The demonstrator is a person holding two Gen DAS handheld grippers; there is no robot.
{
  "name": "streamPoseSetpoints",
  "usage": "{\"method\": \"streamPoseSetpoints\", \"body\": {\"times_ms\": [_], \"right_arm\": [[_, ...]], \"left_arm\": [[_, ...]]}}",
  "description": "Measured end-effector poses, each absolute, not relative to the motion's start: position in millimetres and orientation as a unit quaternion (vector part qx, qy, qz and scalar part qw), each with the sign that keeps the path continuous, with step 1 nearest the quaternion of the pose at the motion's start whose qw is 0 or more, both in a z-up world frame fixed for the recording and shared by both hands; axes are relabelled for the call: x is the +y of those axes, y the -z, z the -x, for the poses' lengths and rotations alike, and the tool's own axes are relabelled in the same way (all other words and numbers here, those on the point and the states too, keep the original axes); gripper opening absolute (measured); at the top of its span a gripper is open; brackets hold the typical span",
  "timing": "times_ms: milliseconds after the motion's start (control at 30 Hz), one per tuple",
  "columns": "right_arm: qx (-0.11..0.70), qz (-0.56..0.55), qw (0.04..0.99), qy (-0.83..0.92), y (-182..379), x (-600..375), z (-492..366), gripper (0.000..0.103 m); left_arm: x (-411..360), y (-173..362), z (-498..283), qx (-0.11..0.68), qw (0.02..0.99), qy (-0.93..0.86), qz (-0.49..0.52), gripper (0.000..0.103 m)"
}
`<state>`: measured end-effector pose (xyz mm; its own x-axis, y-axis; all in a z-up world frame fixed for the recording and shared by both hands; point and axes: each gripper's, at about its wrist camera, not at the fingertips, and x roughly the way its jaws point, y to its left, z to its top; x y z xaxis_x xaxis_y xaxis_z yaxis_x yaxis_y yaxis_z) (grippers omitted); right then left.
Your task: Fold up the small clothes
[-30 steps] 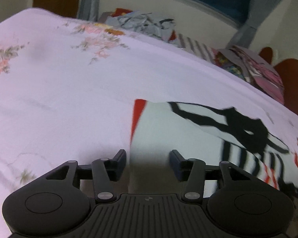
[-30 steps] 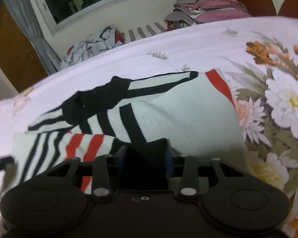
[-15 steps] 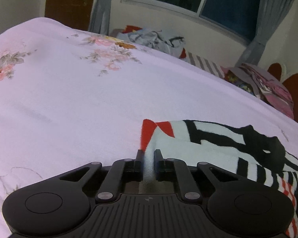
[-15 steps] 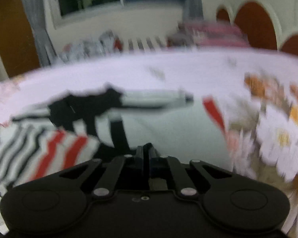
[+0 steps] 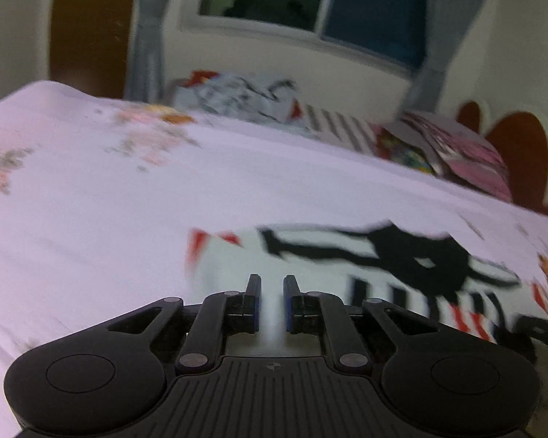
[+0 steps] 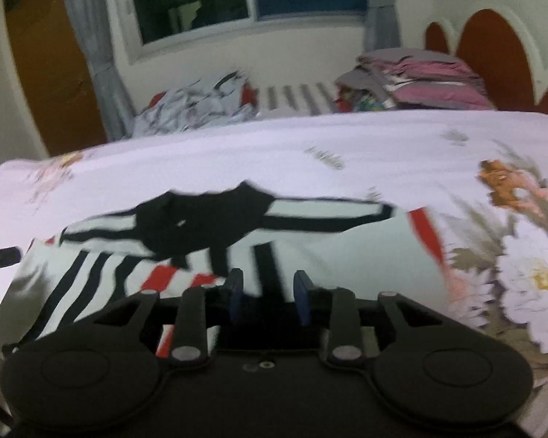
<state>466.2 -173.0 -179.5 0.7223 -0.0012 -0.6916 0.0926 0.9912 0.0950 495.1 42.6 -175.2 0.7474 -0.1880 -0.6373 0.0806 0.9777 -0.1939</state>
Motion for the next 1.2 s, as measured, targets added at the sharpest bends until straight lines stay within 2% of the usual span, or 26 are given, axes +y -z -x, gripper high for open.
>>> {"method": "streamPoseSetpoints", "body": {"times_ms": [167,233,600,800,933,1100,1200], "right_arm": [[0.407,-0.04,0.912,0.028,197,-168,-475,0.036],[0.41,-0.022,0.911,0.031,203,-172,-473,0.034],[0.403,-0.032,0.915,0.017,186,-162,-454,0.036],[0.41,0.01,0.912,0.003,189,-147,-453,0.038],[0.418,0.054,0.907,0.009,200,-150,-446,0.044],[0.418,0.046,0.907,0.013,196,-161,-438,0.046],[0.418,0.05,0.907,0.014,202,-166,-434,0.052]], "left_arm": [[28,203,-492,0.37,0.924,0.081,0.047,0.011],[33,207,-496,0.372,0.923,0.086,0.055,0.01],[15,191,-480,0.39,0.918,0.067,0.025,0.011],[-2,184,-467,0.393,0.915,0.085,0.027,0.011],[-7,194,-462,0.397,0.914,0.082,0.012,0.011],[-7,194,-459,0.397,0.915,0.073,0.007,0.011],[-11,193,-458,0.4,0.914,0.065,0.001,0.011]]}}
